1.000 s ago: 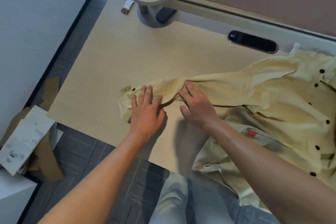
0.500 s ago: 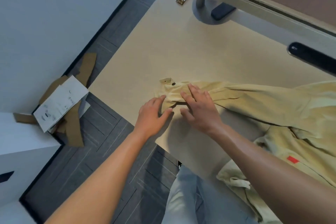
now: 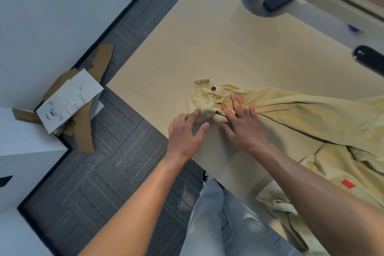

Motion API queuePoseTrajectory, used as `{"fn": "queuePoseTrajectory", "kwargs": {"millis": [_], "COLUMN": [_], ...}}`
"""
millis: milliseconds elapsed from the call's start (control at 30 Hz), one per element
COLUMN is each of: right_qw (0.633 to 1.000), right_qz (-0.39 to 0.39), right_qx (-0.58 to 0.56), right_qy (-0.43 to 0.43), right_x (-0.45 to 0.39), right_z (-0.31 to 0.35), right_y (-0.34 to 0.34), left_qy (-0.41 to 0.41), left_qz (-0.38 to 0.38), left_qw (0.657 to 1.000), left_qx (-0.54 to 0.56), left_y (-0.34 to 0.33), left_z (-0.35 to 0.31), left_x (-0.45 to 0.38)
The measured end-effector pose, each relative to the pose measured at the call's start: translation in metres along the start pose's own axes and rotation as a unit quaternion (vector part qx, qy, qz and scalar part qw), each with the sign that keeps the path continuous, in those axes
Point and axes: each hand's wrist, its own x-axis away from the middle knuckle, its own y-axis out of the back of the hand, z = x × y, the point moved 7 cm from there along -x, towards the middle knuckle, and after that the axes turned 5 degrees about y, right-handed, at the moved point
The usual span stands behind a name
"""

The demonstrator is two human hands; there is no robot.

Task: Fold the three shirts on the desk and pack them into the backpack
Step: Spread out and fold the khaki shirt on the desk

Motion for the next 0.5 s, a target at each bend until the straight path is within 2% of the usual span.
{"fn": "queuePoseTrajectory", "kwargs": {"millis": [67, 167, 300, 400, 500], "right_qw": [1.000, 0.999, 0.999, 0.998, 0.994], "right_qz": [-0.008, -0.031, -0.046, -0.055, -0.096], "right_qx": [0.013, 0.022, 0.018, -0.011, -0.039], "right_qy": [0.004, 0.003, -0.001, 0.009, 0.020], "right_x": [0.001, 0.002, 0.002, 0.003, 0.006], "right_z": [-0.003, -0.004, -0.004, -0.003, 0.002], "right_y": [-0.004, -0.010, -0.013, -0.009, 0.009], "left_qy": [0.003, -0.012, 0.036, 0.035, -0.016], "left_qz": [-0.005, -0.024, -0.001, -0.011, -0.019], "left_qw": [0.995, 0.983, 0.950, 0.943, 0.946], "left_qx": [0.098, 0.184, 0.311, 0.330, 0.324], "left_y": [-0.001, 0.001, 0.001, 0.013, 0.041], "left_z": [0.001, -0.001, -0.008, -0.018, -0.038], "left_x": [0.001, 0.000, 0.000, -0.001, -0.003]}}
